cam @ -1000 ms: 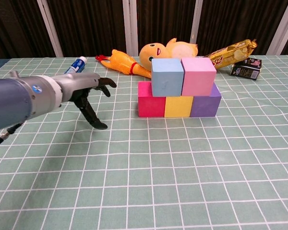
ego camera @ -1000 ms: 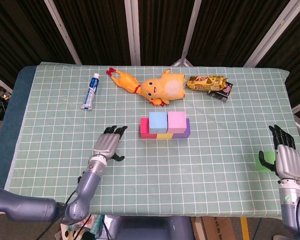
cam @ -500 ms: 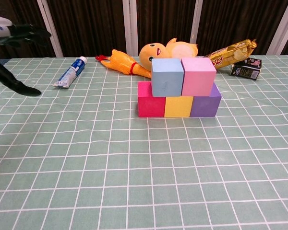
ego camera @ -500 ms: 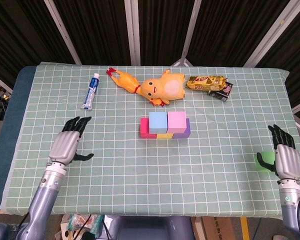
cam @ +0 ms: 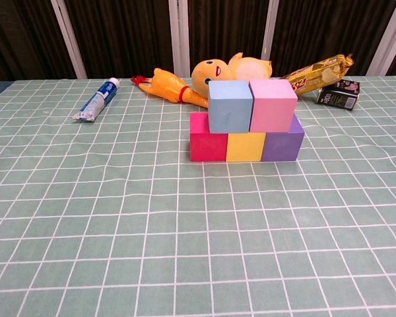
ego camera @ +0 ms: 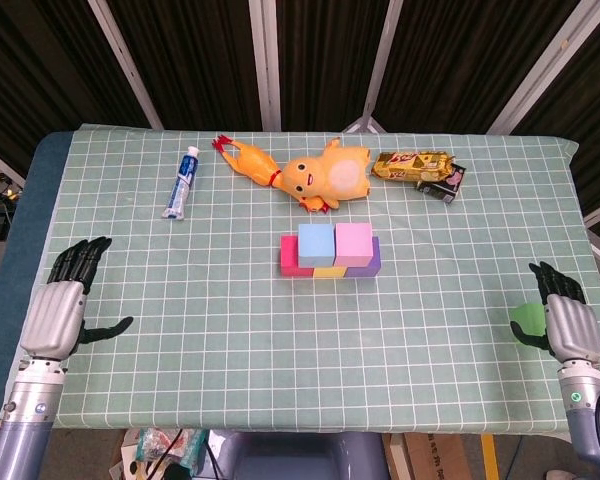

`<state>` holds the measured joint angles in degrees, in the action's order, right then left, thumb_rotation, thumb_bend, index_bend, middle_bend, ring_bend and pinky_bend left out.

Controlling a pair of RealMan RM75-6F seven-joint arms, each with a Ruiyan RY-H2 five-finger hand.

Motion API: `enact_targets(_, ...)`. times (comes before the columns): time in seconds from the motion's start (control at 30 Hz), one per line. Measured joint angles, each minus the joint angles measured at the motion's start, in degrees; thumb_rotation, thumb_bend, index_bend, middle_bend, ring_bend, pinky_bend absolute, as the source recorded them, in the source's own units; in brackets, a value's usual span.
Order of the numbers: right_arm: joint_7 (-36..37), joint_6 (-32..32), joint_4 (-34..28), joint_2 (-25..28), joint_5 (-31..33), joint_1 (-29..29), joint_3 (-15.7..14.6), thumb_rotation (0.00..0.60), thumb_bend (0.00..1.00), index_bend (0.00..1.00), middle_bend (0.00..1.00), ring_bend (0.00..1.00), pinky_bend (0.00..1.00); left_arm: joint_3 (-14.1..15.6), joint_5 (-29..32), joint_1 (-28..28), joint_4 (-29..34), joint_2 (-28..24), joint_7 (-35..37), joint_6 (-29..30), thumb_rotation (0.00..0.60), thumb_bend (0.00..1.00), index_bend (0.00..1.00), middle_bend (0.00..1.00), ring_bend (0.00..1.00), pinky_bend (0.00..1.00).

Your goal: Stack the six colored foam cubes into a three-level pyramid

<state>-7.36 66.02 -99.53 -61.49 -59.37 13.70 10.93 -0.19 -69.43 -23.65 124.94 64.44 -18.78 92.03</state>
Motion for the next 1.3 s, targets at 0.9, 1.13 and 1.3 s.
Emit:
enact_targets(0.9, -5.0, -16.5, 10.3, 3.1, 5.3, 6.2, -5.9, 0.6, 0.31, 0.0, 0.04, 0.0, 0.0, -4.3, 0.4, 3.0, 0.6, -2.8, 2.5, -5.3, 0.6, 0.13, 0.0, 0.04, 0.0, 0.03)
enact_targets(1.13, -4.7, -18.3, 13.9, 1.7, 4.1, 7.1, -7.1, 0.6, 0.31, 0.0, 0.13, 0.05, 0.0, -5.2, 0.3, 3.6, 0.7, -3.1, 2.8, -5.9, 0.6, 0.13, 0.0, 0.04, 0.0, 0.03)
enact_targets(1.3, -4.9, -19.1, 15.7, 0.5, 4.0, 7.6, -7.7, 0.6, 0.31, 0.0, 0.22, 0.09, 0.0, -5.6, 0.5, 3.9, 0.6, -3.1, 2.9, -6.5, 0.6, 0.13, 0.0, 0.04, 0.0, 0.03)
